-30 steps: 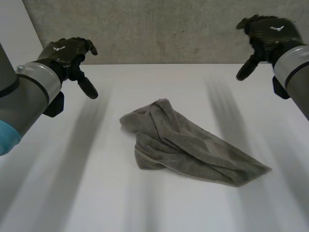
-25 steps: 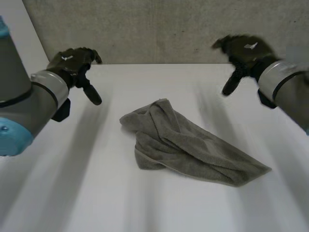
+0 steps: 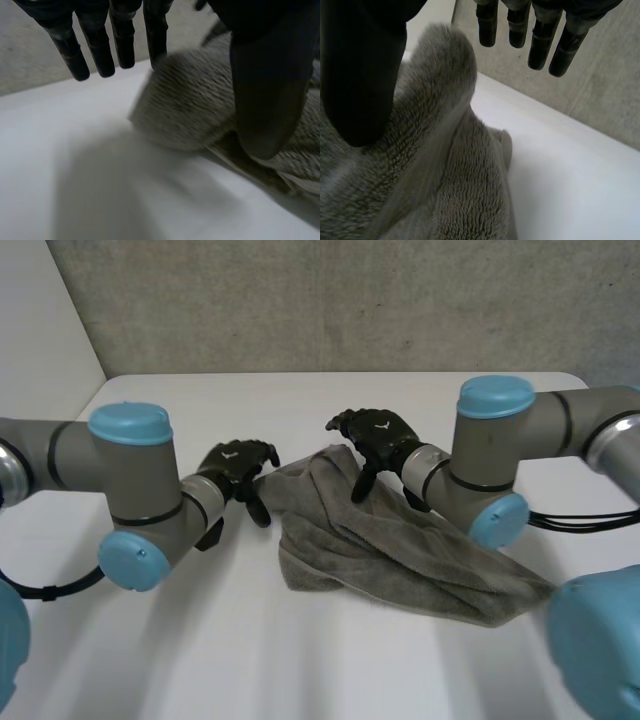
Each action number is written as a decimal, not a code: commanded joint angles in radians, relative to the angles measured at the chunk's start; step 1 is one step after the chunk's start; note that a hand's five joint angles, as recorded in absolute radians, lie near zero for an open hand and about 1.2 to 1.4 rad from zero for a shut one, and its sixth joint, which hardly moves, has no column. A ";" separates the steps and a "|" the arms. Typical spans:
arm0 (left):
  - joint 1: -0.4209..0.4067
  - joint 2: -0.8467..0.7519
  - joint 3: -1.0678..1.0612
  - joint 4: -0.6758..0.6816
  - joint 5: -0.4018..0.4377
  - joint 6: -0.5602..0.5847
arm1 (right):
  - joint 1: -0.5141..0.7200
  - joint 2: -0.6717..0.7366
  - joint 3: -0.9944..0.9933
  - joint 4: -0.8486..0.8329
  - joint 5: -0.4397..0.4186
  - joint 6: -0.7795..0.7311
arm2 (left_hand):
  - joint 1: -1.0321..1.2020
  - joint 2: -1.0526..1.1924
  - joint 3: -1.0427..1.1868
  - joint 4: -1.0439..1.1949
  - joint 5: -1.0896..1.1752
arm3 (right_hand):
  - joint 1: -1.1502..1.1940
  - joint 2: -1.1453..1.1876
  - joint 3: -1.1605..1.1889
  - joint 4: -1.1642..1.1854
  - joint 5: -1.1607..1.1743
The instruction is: Fold the towel.
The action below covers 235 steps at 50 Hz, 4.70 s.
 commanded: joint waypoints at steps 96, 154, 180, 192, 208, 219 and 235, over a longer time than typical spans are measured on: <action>-0.086 0.022 -0.083 0.170 -0.086 0.221 | -0.155 -0.687 1.089 -0.044 -0.116 -0.643 | 1.000 0.999 1.001 1.003 0.994 | 1.166 1.152 1.153 1.144 1.158; 0.065 0.363 -0.636 0.543 -0.209 0.367 | -0.207 -0.776 0.975 -0.021 -0.222 -0.442 | 0.359 0.357 0.359 0.361 0.352 | 1.166 1.152 1.153 1.144 1.158; 0.056 0.220 -0.591 0.563 -0.290 0.348 | -0.434 -0.867 1.107 -0.144 -0.210 -0.298 | 0.161 0.159 0.162 0.163 0.154 | 1.166 1.152 1.153 1.144 1.158; 0.016 0.249 -0.605 0.517 -0.278 0.213 | -0.432 -0.867 1.136 -0.176 -0.207 -0.297 | 0.281 0.279 0.282 0.284 0.274 | 1.166 1.152 1.153 1.144 1.158; 0.040 0.262 -0.637 0.338 -0.272 0.213 | -0.439 -0.865 1.112 -0.193 -0.169 -0.291 | 0.369 0.367 0.370 0.372 0.362 | 1.166 1.152 1.153 1.144 1.158; 0.048 0.265 -0.656 0.336 -0.281 0.201 | -0.431 -0.862 1.113 -0.194 -0.161 -0.286 | 0.595 0.593 0.596 0.598 0.588 | 1.166 1.152 1.153 1.144 1.158; 0.066 0.386 -0.668 0.333 -0.278 0.209 | -0.435 -0.930 1.089 -0.179 -0.161 -0.263 | 1.050 1.048 1.051 1.053 1.043 | 1.166 1.152 1.153 1.144 1.158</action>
